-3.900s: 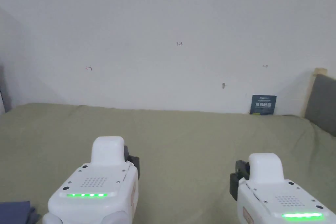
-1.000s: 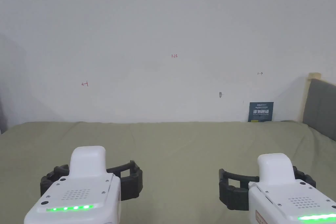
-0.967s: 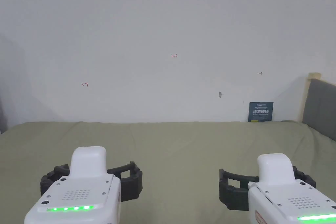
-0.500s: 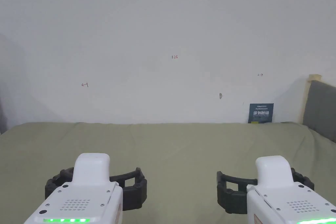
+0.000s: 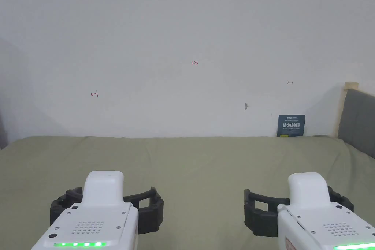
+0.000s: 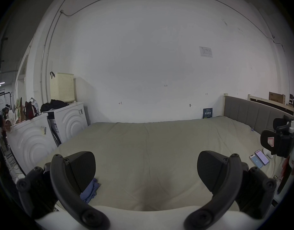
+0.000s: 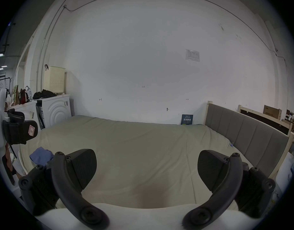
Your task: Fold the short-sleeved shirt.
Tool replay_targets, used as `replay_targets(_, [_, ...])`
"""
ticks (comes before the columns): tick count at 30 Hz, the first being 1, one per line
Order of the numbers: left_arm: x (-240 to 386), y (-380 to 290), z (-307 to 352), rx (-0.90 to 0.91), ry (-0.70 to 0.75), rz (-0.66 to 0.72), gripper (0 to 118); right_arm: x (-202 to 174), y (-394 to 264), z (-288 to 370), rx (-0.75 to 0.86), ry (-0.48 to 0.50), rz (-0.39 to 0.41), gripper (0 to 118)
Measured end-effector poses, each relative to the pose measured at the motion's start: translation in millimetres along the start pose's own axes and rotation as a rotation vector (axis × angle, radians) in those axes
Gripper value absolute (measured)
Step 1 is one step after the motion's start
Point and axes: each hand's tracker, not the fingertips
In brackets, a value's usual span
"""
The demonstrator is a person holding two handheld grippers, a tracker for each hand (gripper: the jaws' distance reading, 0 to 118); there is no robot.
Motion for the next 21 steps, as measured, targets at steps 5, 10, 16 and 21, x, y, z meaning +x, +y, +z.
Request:
replay_targets(5, [0.6,-1.0,-0.7,-0.002,-0.003,-0.012,118,2.5,-1.1,-1.9,-0.001,-0.003,-0.001,118])
replay_targets(10, [1.5,1.3,2.1,-0.013,-0.001,-0.01,118,0.7,1.2,0.7,-0.001,0.003,0.001,118])
replay_targets(16, [4.0,-0.6,0.8,-0.01,0.004,-0.024,118,1.1,-1.8,-0.8,-0.008,0.006,0.003,118])
replay_targets(21, [3.5,-3.1,-0.5,-0.016,0.016,-0.029,118,-0.1,-1.9,-0.2,-0.015,0.005,0.011,118])
